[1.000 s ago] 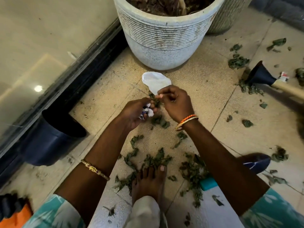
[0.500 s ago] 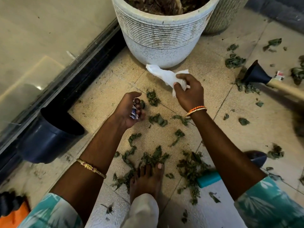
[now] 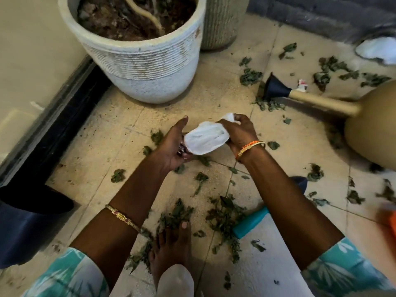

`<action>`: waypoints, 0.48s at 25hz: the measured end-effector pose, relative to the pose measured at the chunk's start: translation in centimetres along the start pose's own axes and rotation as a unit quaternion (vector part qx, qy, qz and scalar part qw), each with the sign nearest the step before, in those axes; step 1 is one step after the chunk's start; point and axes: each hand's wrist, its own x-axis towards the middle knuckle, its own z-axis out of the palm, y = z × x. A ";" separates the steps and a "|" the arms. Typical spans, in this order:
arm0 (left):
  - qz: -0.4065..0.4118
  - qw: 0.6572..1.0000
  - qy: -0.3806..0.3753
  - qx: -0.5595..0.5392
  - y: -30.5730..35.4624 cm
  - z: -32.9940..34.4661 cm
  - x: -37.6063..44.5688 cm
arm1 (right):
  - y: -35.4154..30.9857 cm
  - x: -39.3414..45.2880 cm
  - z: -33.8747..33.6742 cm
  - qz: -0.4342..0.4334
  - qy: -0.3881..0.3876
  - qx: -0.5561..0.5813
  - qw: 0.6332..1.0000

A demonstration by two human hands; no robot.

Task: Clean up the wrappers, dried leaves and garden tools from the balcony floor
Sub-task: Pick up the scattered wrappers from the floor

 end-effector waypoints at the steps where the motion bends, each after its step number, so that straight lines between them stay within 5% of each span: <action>1: -0.015 0.999 -0.037 0.007 -0.1 1.5 0.3 | 0.2 0.0 -0.4 -0.045 0.028 -0.044 0.998; 6: 0.003 0.998 -0.032 0.058 -0.2 9.6 0.9 | -1.4 -2.1 -2.5 -0.242 0.066 -0.205 0.946; 9: 0.002 0.998 -0.017 0.055 0.1 12.9 1.1 | -3.6 -3.6 -5.0 -0.254 -0.026 -0.328 0.910; 12: 0.016 0.996 -0.016 0.084 0.6 15.9 1.5 | -6.8 -3.6 -8.9 -0.212 -0.073 -0.297 0.928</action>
